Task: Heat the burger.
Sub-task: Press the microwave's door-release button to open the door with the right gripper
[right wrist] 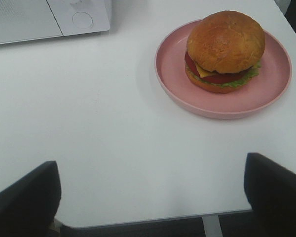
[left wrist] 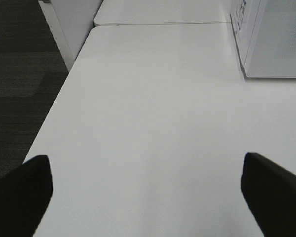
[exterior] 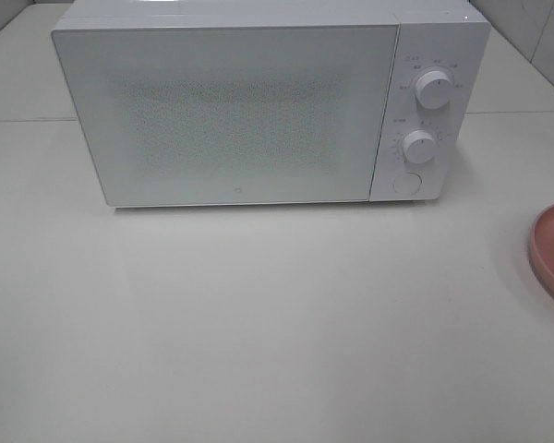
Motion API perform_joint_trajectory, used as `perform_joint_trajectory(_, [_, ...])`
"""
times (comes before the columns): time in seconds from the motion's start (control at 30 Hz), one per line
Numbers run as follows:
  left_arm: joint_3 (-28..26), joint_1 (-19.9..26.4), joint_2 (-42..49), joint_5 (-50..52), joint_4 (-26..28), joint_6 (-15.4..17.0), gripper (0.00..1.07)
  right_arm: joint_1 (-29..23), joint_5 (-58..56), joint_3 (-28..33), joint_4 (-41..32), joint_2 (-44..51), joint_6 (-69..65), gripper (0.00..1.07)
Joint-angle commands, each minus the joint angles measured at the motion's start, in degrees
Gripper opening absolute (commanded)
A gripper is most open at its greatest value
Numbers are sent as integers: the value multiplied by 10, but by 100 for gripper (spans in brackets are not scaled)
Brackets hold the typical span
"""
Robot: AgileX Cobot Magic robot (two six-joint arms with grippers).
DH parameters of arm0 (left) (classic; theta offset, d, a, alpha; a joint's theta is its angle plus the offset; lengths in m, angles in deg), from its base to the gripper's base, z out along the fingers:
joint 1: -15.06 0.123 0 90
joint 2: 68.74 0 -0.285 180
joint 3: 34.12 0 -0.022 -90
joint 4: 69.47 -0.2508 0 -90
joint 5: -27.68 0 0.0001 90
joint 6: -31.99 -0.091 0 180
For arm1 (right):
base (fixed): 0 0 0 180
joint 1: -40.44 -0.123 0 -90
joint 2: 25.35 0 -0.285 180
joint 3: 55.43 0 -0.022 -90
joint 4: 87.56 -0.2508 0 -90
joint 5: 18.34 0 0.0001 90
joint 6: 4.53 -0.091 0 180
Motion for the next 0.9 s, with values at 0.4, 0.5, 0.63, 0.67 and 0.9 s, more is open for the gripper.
perform_joint_trajectory(0.4, [1,-3,3,5,-2,2,98,-2,2,1,1,17,3,97])
perform_joint_trajectory(0.5, [1,-3,3,5,-2,2,98,-2,2,1,1,17,3,97])
perform_joint_trajectory(0.63, [1,-3,3,5,-2,2,98,-2,2,1,-1,17,4,97])
perform_joint_trajectory(0.67, [1,-3,3,5,-2,2,98,-2,3,1,-2,17,7,96])
perform_joint_trajectory(0.9, [1,-3,3,5,-2,2,98,-2,93,-29,-23,-22,60,63])
